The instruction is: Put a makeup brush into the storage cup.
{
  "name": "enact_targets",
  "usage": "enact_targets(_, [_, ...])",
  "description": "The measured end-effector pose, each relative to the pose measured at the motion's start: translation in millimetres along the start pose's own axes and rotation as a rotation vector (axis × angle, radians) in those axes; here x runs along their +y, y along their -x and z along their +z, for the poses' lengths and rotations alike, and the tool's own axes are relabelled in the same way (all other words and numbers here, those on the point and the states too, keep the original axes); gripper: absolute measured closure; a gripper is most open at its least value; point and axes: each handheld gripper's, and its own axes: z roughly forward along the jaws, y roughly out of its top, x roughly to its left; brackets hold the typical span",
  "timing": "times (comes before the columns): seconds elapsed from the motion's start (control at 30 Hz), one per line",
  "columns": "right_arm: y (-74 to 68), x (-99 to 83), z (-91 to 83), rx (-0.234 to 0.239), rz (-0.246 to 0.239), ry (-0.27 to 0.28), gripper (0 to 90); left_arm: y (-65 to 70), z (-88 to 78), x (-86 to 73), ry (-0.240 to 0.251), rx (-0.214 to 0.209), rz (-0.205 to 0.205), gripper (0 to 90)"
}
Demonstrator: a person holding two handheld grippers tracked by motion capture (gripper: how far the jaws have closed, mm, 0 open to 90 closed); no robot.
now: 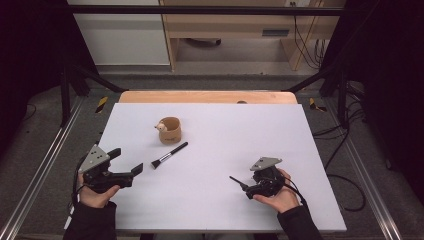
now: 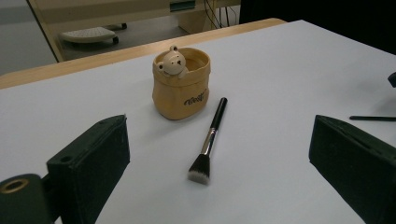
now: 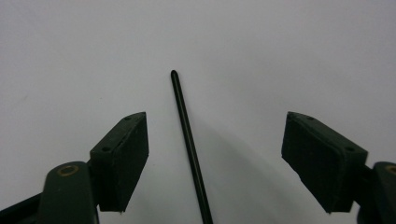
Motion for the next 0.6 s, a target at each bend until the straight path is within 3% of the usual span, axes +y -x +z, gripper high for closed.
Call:
enact_targets(0.27, [-4.4, -1.7, 11.7, 0.005, -0.048, -0.104, 32.2, 1.0, 1.8, -0.4, -0.009, -0.003, 0.003, 4.6])
enact_targets(0.6, [1.2, -1.1, 15.7, 0.019, -0.036, -0.157, 45.5, 1.5, 3.8, -0.6, -0.016, -0.004, 0.006, 4.9])
